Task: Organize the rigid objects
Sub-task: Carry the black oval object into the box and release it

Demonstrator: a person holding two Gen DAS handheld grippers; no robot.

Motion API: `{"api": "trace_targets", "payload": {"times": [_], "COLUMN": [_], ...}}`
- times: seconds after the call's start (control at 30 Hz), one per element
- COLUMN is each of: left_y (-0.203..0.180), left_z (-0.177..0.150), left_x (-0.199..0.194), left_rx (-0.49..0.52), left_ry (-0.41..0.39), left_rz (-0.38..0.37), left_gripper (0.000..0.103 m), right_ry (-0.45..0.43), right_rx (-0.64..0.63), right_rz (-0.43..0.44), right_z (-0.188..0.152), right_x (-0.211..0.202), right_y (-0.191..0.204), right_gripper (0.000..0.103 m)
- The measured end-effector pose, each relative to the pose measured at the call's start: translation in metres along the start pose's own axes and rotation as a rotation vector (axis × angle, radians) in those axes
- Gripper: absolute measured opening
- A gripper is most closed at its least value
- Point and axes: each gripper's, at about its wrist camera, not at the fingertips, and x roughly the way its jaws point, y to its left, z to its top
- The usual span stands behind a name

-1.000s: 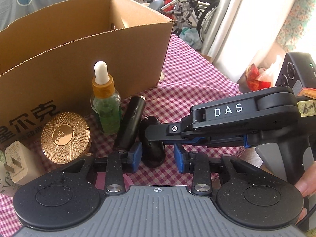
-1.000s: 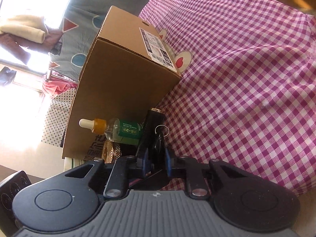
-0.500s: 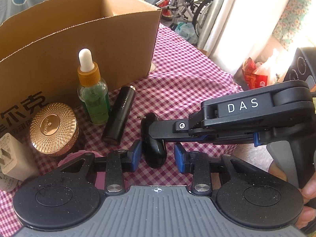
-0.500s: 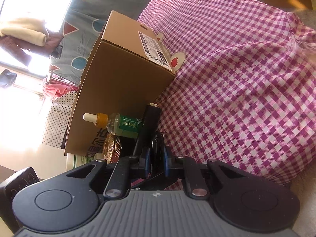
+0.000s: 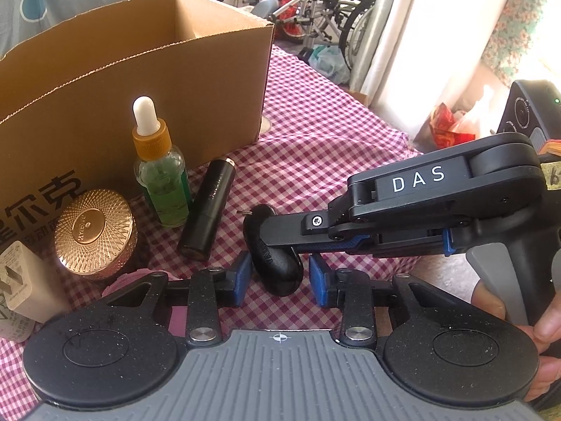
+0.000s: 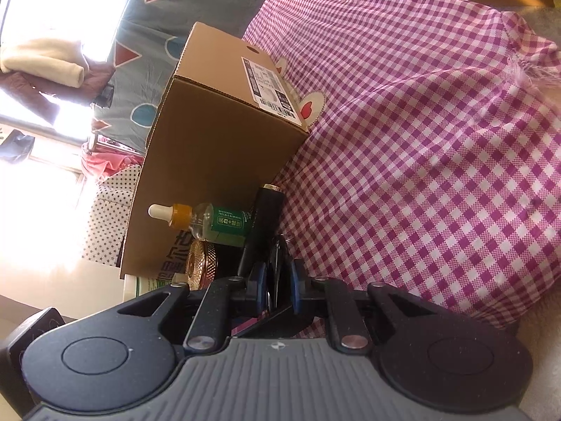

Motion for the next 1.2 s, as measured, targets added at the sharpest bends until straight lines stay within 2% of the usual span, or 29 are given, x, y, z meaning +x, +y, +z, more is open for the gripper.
{"api": "trace_targets", "payload": {"times": [0.3, 0.53, 0.7, 0.87, 1.0, 1.2], "left_y": [-0.016, -0.021, -0.009, 0.018, 0.047, 0.112], "left_z": [0.004, 0.017, 0.031, 0.050, 0.066, 0.084], "left_x": [-0.041, -0.094, -0.126, -0.143, -0.144, -0.123], "left_rx": [0.021, 0.029, 0.012, -0.038, -0.076, -0.177], "left_ry": [-0.089, -0.229, -0.303, -0.324, -0.298, -0.185], "left_rz": [0.000, 0.028, 0.087, 0.170, 0.245, 0.263], "left_gripper": [0.034, 0.034, 0.034, 0.034, 0.034, 0.034], "right_ry": [-0.074, -0.155, -0.159, -0.105, 0.000, 0.176], "right_rx": [-0.059, -0.180, -0.281, -0.365, -0.367, -0.335], "right_rz": [0.045, 0.110, 0.161, 0.200, 0.222, 0.166], "right_z": [-0.011, -0.013, -0.001, 0.018, 0.041, 0.070], "right_x": [-0.038, -0.069, -0.066, -0.035, 0.009, 0.092], "right_y": [0.031, 0.088, 0.134, 0.180, 0.207, 0.232], "right_gripper": [0.016, 0.016, 0.016, 0.016, 0.016, 0.016]}}
